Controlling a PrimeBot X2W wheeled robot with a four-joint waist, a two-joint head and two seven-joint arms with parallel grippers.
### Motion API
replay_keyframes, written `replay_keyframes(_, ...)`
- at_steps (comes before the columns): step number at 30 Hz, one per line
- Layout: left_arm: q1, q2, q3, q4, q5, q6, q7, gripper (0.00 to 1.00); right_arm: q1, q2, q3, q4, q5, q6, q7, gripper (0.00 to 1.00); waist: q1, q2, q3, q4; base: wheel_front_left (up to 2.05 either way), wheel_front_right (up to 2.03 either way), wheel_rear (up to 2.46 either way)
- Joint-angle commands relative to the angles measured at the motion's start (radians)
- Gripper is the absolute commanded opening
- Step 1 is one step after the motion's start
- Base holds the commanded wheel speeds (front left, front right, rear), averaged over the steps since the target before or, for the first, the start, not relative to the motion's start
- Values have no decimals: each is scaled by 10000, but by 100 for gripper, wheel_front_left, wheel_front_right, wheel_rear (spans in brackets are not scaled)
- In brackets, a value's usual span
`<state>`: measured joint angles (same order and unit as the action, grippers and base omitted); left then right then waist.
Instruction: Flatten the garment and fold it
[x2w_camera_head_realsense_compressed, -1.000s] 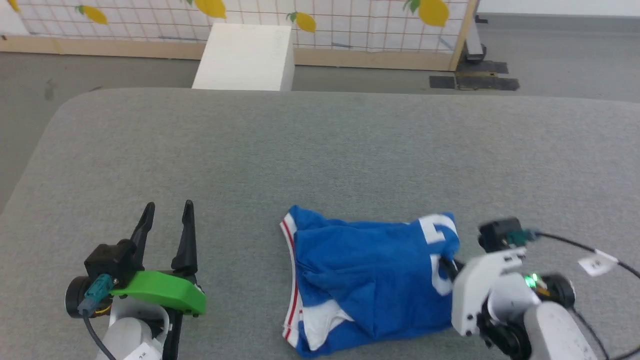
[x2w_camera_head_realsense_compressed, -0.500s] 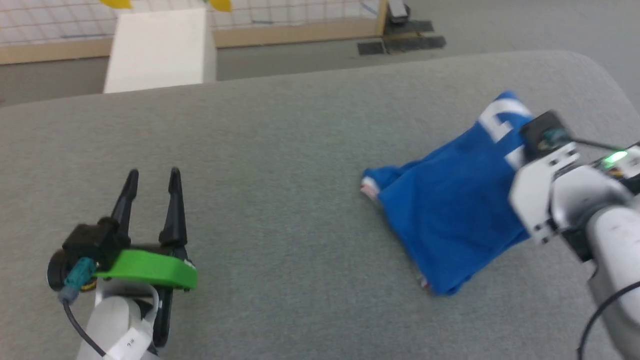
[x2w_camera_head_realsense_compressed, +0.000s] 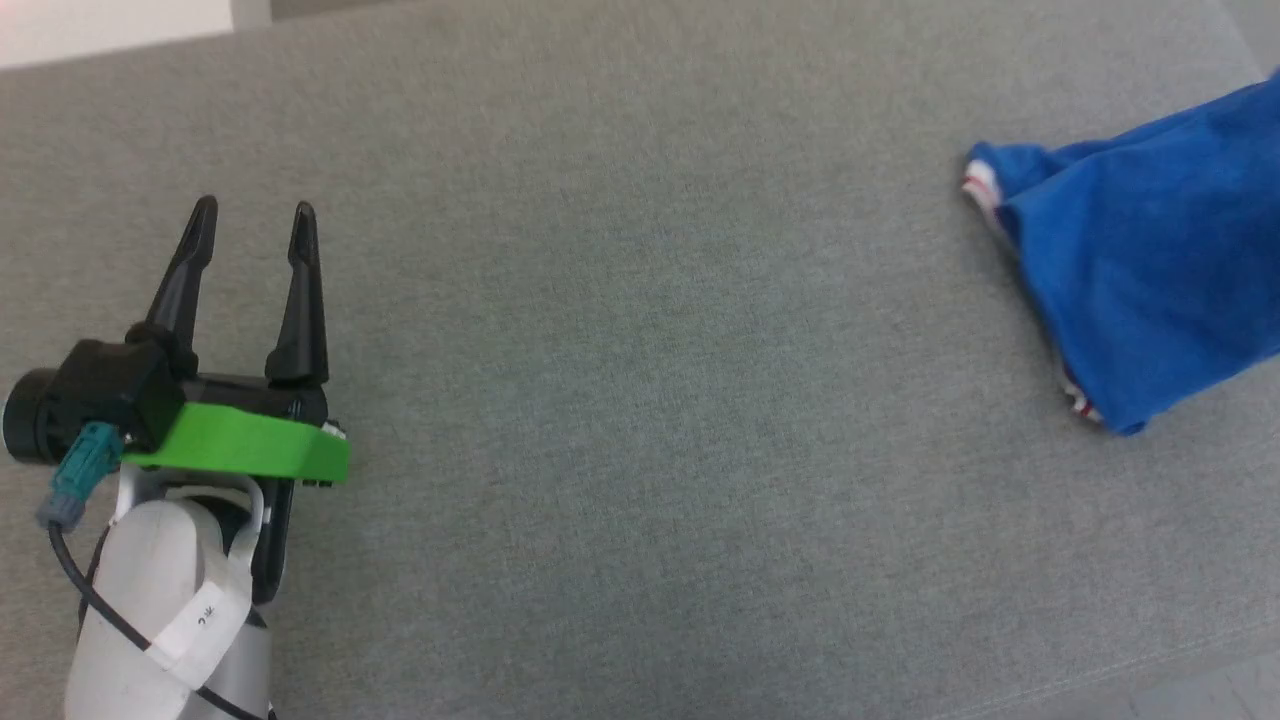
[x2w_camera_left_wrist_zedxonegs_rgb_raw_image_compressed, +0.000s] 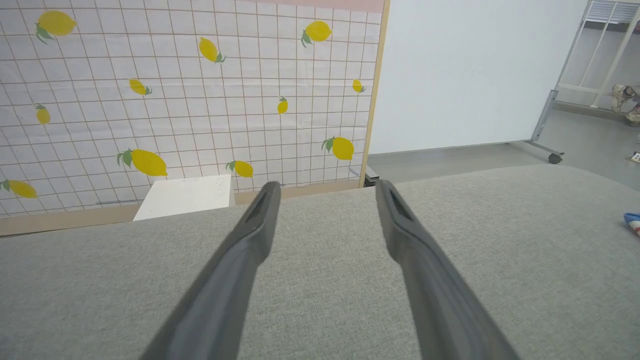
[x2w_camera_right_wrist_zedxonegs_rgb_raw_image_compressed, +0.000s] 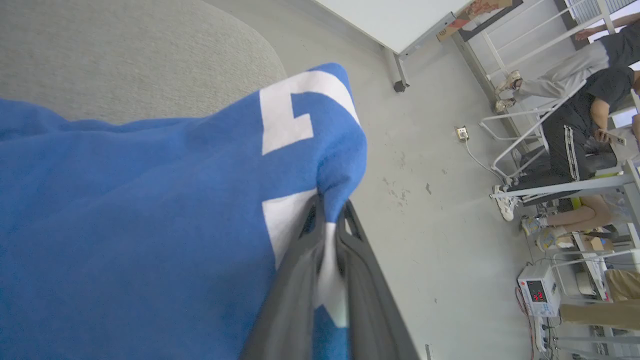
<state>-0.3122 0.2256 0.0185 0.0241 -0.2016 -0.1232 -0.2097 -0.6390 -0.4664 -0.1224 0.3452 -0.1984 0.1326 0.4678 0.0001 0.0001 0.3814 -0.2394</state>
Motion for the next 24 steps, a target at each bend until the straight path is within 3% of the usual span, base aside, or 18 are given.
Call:
replay_keyframes(1,-221,102,-67,-77,104,-46,59,100,-271,74,-437,208,-249,-19,-259,0,-1,-1,894,-166,0,0,0)
replay_keyframes(9,-235,208,-162,-161,76,-10,83,100,-473,697,-2185,898,-1475,-19,-753,0,-1,-1,924,372,0,0,0)
replay_keyframes(10,-211,186,-165,-110,47,-2,65,100,-440,800,-2361,957,-1557,-19,-750,35,-1,-1,847,435,0,0,0)
replay_keyframes(11,-180,141,-172,-24,-1,6,24,100,-394,949,-2614,1008,-1638,-19,-747,100,-1,-1,706,524,0,0,0)
replay_keyframes(16,110,-107,-250,550,-244,11,-153,100,-73,1617,-3321,784,-1682,-19,-1127,100,-1,-1,-230,868,0,0,0)
replay_keyframes(24,875,-609,-457,1581,-532,34,-356,100,1356,2246,-2887,-443,-145,-19,-2340,100,-1,-1,-2148,1515,0,0,0)
